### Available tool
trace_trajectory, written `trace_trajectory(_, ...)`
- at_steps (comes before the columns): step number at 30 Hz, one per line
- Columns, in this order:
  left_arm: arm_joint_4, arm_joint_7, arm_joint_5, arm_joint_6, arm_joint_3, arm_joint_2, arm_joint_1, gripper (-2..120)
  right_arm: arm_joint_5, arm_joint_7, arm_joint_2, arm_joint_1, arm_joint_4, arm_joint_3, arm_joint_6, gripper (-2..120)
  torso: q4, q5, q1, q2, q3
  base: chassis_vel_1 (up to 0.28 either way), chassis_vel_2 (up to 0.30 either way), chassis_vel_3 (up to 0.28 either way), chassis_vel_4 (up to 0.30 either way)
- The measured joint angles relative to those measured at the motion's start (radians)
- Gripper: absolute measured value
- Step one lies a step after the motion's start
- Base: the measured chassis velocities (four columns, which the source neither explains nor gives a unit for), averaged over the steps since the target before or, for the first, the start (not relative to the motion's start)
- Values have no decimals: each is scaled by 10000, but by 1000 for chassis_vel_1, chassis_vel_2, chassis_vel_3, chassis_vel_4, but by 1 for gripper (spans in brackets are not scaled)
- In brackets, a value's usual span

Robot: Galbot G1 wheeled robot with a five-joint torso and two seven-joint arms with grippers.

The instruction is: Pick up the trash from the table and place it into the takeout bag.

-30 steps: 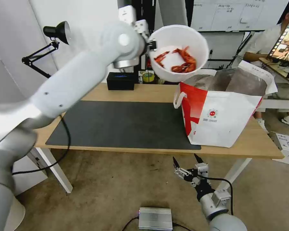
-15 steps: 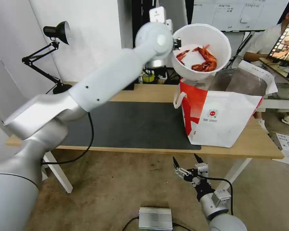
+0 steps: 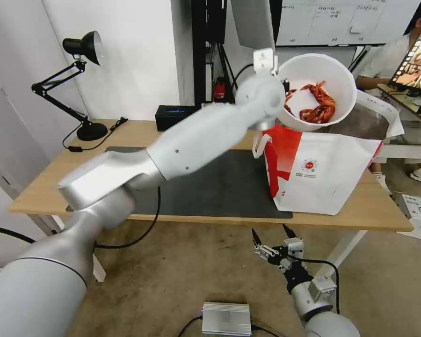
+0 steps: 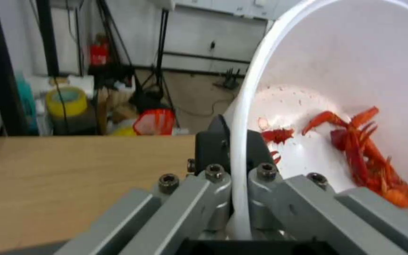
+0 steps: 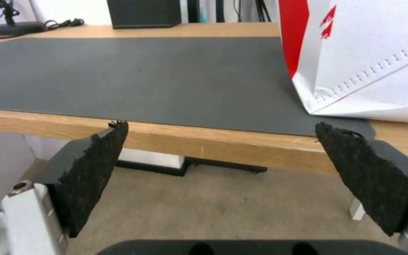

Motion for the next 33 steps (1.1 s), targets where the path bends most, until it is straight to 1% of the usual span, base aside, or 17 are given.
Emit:
trace_trajectory(2, -49, 133, 198, -87, 112, 35, 49, 0, 0, 0, 0, 0, 0, 0, 0, 100, 0, -1, 0, 0, 0, 0, 0, 0, 0)
trace_trajectory(4, -355, 515, 716, -203, 434, 274, 159, 0, 0, 0, 0, 0, 0, 0, 0, 100, -2, 0, 0, 0, 0, 0, 0, 0, 0)
trace_trajectory(6, -450, 584, 773, -203, 501, 343, 178, 0, 0, 0, 0, 0, 0, 0, 0, 100, -2, 0, 0, 0, 0, 0, 0, 0, 0)
trace_trajectory(8, -912, 854, 915, -128, 766, 697, 222, 0, 0, 0, 0, 0, 0, 0, 0, 100, 0, -2, 0, 0, 0, 0, 0, 0, 0)
trace_trajectory(11, -1167, 999, 897, 60, 862, 894, 222, 0, 0, 0, 0, 0, 0, 0, 0, 100, 1, -2, 0, 1, 0, 0, 0, 0, 0)
trace_trajectory(14, -1519, 1152, 479, 685, 912, 1140, 153, 0, 0, 0, 0, 0, 0, 0, 0, 100, 0, -2, 0, 1, 0, 0, 0, 0, 0)
trace_trajectory(15, -1519, 1152, 479, 685, 912, 1140, 153, 0, 0, 0, 0, 0, 0, 0, 0, 100, 0, -2, 0, 1, 0, 0, 0, 0, 0)
trace_trajectory(16, -1603, 1141, 273, 1069, 912, 1175, 109, 0, 0, 0, 0, 0, 0, 0, 0, 100, 0, -2, 0, 1, 0, 0, 0, 0, 0)
trace_trajectory(18, -1704, 1054, -36, 1680, 912, 1191, 56, 0, 0, 0, 0, 0, 0, 0, 0, 100, -1, -2, 0, 1, 0, 0, 0, 0, 0)
trace_trajectory(19, -1704, 1054, -36, 1680, 912, 1191, 56, 0, 0, 0, 0, 0, 0, 0, 0, 100, -1, -2, 0, 1, 0, 0, 0, 0, 0)
trace_trajectory(21, -1733, 863, -242, 2151, 903, 1141, 35, 0, 0, 0, 0, 0, 0, 0, 0, 100, -1, -2, 0, 1, 0, 0, 0, 0, 0)
trace_trajectory(23, -1733, 720, -322, 2320, 891, 1102, 34, 0, 0, 0, 0, 0, 0, 0, 0, 100, -1, -2, 0, 1, 0, 0, 0, 0, 0)
trace_trajectory(25, -1718, 504, -439, 2649, 815, 1023, 36, 7, 0, 0, 0, 0, 0, 0, 0, 100, -3, -2, 0, 1, -1, 0, 0, 0, 0)
trace_trajectory(26, -1718, 504, -439, 2649, 815, 1023, 36, 7, 0, 0, 0, 0, 0, 0, 0, 100, -3, -2, 0, 1, -1, 0, 0, 0, 0)
trace_trajectory(29, -1708, 443, -487, 2760, 777, 1013, 49, 15, 0, 0, 0, 0, 0, 0, 0, 100, -3, -2, 0, 0, 0, 0, 0, 0, 0)
trace_trajectory(31, -1766, 411, -569, 2788, 749, 1053, 55, 28, 0, 0, 0, 0, 0, 0, 0, 100, -1, -3, 0, 0, 0, 0, 0, 0, 0)
trace_trajectory(33, -1785, 404, -578, 2788, 748, 1063, 55, 31, 0, 0, 0, 0, 0, 0, 0, 100, -1, -2, 0, 1, 0, 0, 0, 0, 0)
